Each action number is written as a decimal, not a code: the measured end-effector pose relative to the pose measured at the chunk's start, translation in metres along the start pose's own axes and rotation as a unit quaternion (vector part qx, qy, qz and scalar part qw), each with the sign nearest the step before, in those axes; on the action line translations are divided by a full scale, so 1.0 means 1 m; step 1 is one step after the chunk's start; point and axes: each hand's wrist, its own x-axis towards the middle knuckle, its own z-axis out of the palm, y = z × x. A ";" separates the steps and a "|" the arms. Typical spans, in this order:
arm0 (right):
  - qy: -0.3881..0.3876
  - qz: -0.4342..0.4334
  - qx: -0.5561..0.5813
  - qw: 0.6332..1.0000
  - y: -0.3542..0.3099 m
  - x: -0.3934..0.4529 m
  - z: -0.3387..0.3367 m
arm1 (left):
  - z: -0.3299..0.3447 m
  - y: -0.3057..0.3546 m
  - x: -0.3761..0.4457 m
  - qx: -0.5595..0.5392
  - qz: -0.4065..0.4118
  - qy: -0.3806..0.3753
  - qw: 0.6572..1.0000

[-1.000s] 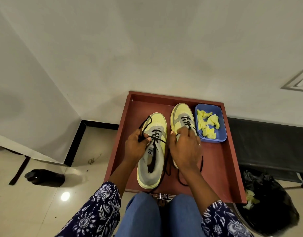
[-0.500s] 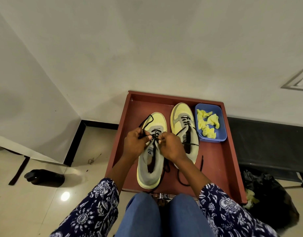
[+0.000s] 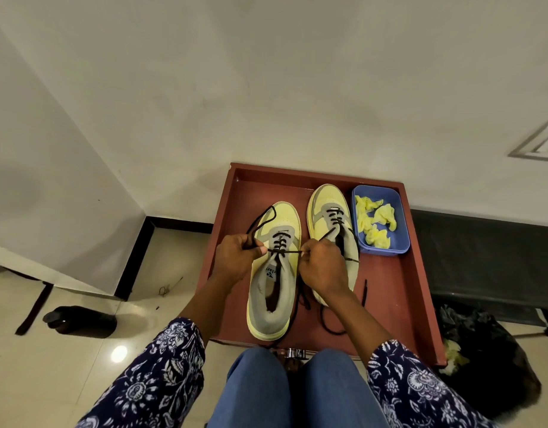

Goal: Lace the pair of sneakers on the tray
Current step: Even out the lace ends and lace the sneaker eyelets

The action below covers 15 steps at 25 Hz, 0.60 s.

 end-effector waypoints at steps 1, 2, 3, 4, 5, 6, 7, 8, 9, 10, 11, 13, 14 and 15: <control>0.002 0.003 -0.003 1.000 0.002 0.000 0.001 | -0.001 -0.002 0.001 -0.006 -0.010 0.002 1.000; 0.002 0.005 -0.008 1.000 0.005 0.000 0.001 | -0.002 -0.005 0.002 -0.012 -0.020 0.004 1.000; 0.001 0.007 -0.015 1.000 0.007 0.000 0.001 | -0.001 -0.006 0.002 -0.018 -0.027 0.007 0.999; 0.001 0.011 -0.024 1.000 0.008 0.000 0.001 | 0.000 -0.007 0.002 -0.023 -0.034 0.015 0.999; 0.002 0.016 -0.030 0.999 0.007 0.000 0.001 | 0.001 -0.009 0.002 -0.028 -0.042 0.025 0.998; 0.003 0.022 -0.033 0.999 0.007 -0.001 0.001 | 0.003 -0.010 0.001 -0.037 -0.051 0.032 0.998; 0.003 0.026 -0.034 0.999 0.006 -0.001 0.002 | 0.005 -0.012 0.000 -0.048 -0.060 0.034 0.996; -0.003 0.029 -0.038 0.999 0.006 -0.001 0.003 | 0.005 -0.012 -0.001 -0.056 -0.065 0.032 0.996; -0.017 0.029 -0.045 0.998 0.006 0.000 0.004 | 0.005 -0.013 -0.002 -0.058 -0.065 0.026 0.996; -0.033 0.024 -0.054 0.998 0.006 0.002 0.004 | 0.004 -0.013 -0.002 -0.045 -0.059 0.022 0.997; -0.046 0.014 -0.062 0.997 0.007 0.003 0.005 | 0.003 -0.013 -0.003 -0.011 -0.044 0.029 0.999; -0.050 -0.025 -0.057 0.997 0.007 0.004 0.005 | 0.002 -0.008 -0.007 0.101 0.018 0.086 0.991; -0.050 -0.052 -0.042 0.997 0.005 0.004 0.006 | 0.001 -0.006 -0.008 0.149 0.069 0.108 0.980; -0.053 -0.076 -0.022 0.995 0.003 0.004 0.007 | 0.000 -0.004 -0.008 0.193 0.121 0.104 0.968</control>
